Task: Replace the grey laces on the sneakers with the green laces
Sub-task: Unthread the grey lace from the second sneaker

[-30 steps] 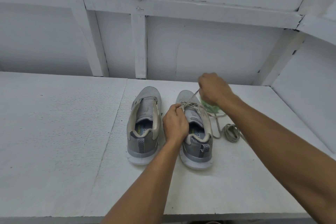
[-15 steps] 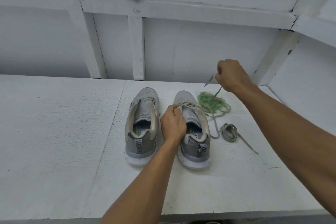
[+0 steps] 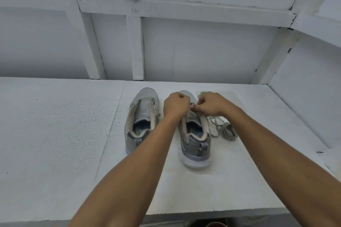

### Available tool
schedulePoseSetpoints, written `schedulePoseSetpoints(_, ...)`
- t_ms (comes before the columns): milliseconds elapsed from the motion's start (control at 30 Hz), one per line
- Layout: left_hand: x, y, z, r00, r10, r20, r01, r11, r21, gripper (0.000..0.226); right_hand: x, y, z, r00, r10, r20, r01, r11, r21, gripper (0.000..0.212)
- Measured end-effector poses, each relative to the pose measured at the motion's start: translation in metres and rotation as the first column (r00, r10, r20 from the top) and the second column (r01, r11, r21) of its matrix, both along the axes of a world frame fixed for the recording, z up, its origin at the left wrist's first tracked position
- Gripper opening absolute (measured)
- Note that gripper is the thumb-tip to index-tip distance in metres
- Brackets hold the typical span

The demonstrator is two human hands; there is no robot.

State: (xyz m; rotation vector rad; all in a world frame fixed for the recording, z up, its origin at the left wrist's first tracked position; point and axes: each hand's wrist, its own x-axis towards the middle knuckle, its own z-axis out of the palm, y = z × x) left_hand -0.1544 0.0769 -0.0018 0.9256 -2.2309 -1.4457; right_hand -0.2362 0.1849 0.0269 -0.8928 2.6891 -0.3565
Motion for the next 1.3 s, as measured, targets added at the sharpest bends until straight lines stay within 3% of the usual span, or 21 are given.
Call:
schedulePoseSetpoints(100, -0.018, -0.009, 0.011, 0.991, -0.117, 0.062, 0.124, 0.986, -0.114, 0.019, 0.006, 0.004, -0.008, 0.976, -0.104, 0.192, 0.134, 0.979, -0.153, 0.026)
schedulePoseSetpoints(200, -0.032, -0.012, 0.013, 0.904, -0.268, 0.334, 0.362, 0.895, -0.261, 0.015, 0.011, 0.010, -0.016, 0.905, -0.202, 0.374, 0.334, 0.881, -0.334, 0.023)
schedulePoseSetpoints(333, -0.040, -0.014, 0.010, 0.826, -0.290, 0.484, 0.481, 0.810, -0.336, 0.024, 0.015, 0.015, -0.032, 0.719, -0.266, 0.642, 0.603, 0.697, -0.388, 0.016)
schedulePoseSetpoints(400, -0.040, -0.013, 0.012, 0.806, -0.294, 0.513, 0.509, 0.787, -0.348, 0.027, 0.016, 0.016, -0.039, 0.673, -0.262, 0.692, 0.654, 0.649, -0.390, 0.011)
schedulePoseSetpoints(533, -0.041, -0.017, 0.017, 0.812, -0.289, 0.508, 0.515, 0.765, -0.387, 0.031, 0.018, 0.013, -0.044, 0.689, -0.269, 0.673, 0.652, 0.635, -0.413, 0.011)
schedulePoseSetpoints(667, -0.033, -0.044, 0.026, 0.868, -0.105, 0.486, 0.349, 0.825, -0.445, 0.011, 0.020, 0.011, -0.051, 0.729, -0.279, 0.625, 0.638, 0.609, -0.472, 0.012)
schedulePoseSetpoints(733, -0.031, -0.055, 0.030, 0.869, -0.051, 0.493, 0.313, 0.827, -0.466, 0.015, 0.021, 0.009, -0.053, 0.744, -0.284, 0.605, 0.631, 0.597, -0.496, 0.017)
schedulePoseSetpoints(833, -0.036, -0.045, 0.040, 0.868, -0.170, 0.467, 0.391, 0.812, -0.432, 0.014, 0.022, 0.009, -0.052, 0.768, -0.310, 0.560, 0.612, 0.614, -0.499, 0.019)
schedulePoseSetpoints(933, -0.045, -0.023, 0.036, 0.797, -0.295, 0.527, 0.555, 0.702, -0.445, 0.014, 0.023, 0.010, -0.052, 0.785, -0.313, 0.534, 0.593, 0.627, -0.505, 0.022)
schedulePoseSetpoints(1067, -0.047, -0.004, 0.017, 0.747, -0.199, 0.634, 0.606, 0.595, -0.528, 0.019, 0.026, 0.010, -0.052, 0.811, -0.310, 0.496, 0.564, 0.638, -0.524, 0.022)
schedulePoseSetpoints(1200, -0.045, -0.015, 0.029, 0.788, -0.104, 0.607, 0.560, 0.531, -0.636, 0.033, 0.026, 0.011, -0.053, 0.824, -0.322, 0.466, 0.551, 0.644, -0.530, 0.025)
schedulePoseSetpoints(1300, -0.042, -0.048, 0.055, 0.870, 0.064, 0.488, 0.399, 0.490, -0.775, 0.031, 0.026, 0.011, -0.055, 0.826, -0.323, 0.462, 0.551, 0.637, -0.539, 0.018)
